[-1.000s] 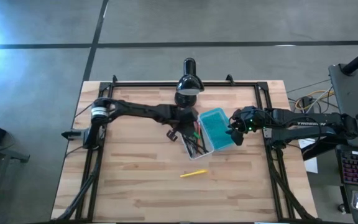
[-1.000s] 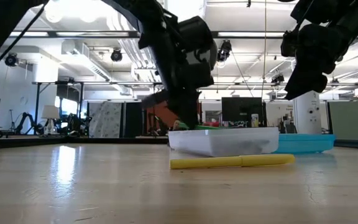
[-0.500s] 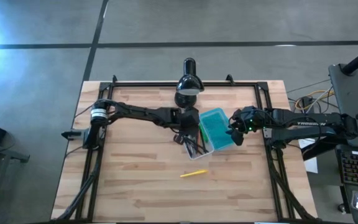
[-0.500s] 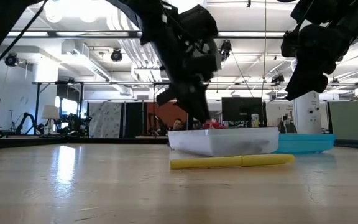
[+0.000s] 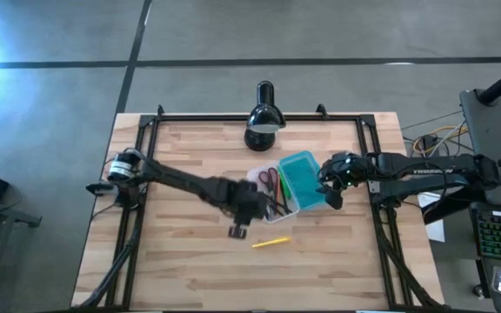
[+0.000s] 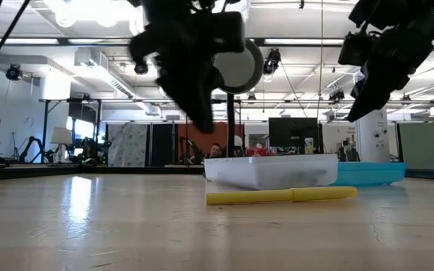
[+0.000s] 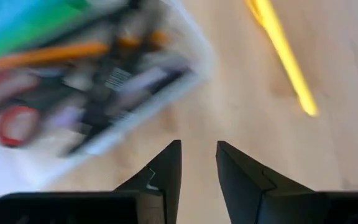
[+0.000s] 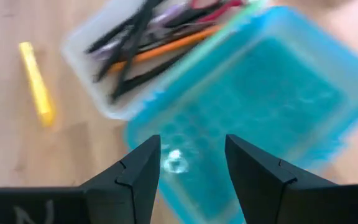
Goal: Pick & place school supplies into a supply box
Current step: Put the yellow highlighter pen into the supply box
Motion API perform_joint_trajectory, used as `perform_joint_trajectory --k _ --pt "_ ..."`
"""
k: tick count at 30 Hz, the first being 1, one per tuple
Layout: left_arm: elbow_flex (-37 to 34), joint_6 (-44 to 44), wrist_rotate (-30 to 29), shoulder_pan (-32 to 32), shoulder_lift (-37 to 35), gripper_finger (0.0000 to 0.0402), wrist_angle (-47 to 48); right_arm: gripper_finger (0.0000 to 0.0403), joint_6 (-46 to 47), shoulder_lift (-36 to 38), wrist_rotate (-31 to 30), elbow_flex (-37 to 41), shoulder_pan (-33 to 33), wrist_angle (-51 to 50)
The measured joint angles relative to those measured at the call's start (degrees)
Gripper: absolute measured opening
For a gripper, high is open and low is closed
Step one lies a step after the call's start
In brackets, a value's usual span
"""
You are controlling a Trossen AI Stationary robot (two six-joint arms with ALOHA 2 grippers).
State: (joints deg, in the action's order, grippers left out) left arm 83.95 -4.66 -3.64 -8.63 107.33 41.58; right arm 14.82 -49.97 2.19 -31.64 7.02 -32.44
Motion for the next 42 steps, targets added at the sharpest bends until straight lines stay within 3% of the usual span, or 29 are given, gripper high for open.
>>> perform_joint_trajectory --k 5,10,18,21,29,42 --pt "-6.4 6.7 0.1 -4.6 -1.5 0.0085 -1.1 0.0171 4.9 -8.7 1.1 -4.0 -8.4 0.5" --pt "-16.0 19.5 -1.2 -8.8 -9.9 0.0085 -8.4 0.0171 7.1 -19.5 0.3 -9.8 -17.5 0.1" --pt "-29.6 37.2 -11.2 -15.2 -21.7 0.0085 -15.0 0.0171 8.4 -28.4 -6.9 -18.1 -30.3 0.5" --pt "-32.6 40.0 -14.0 -16.0 -24.0 0.0085 -15.1 0.0171 8.3 -33.6 -7.0 -19.1 -31.7 1.5" --pt "-35.7 42.3 -14.2 -16.1 -26.0 0.0085 -15.1 0.0171 7.4 -48.1 -7.2 -26.3 -31.8 6.2" --pt "-36.2 40.7 -13.8 -16.5 -26.1 0.0085 -14.9 0.0171 5.5 -56.7 -8.4 -28.6 -31.5 11.9"
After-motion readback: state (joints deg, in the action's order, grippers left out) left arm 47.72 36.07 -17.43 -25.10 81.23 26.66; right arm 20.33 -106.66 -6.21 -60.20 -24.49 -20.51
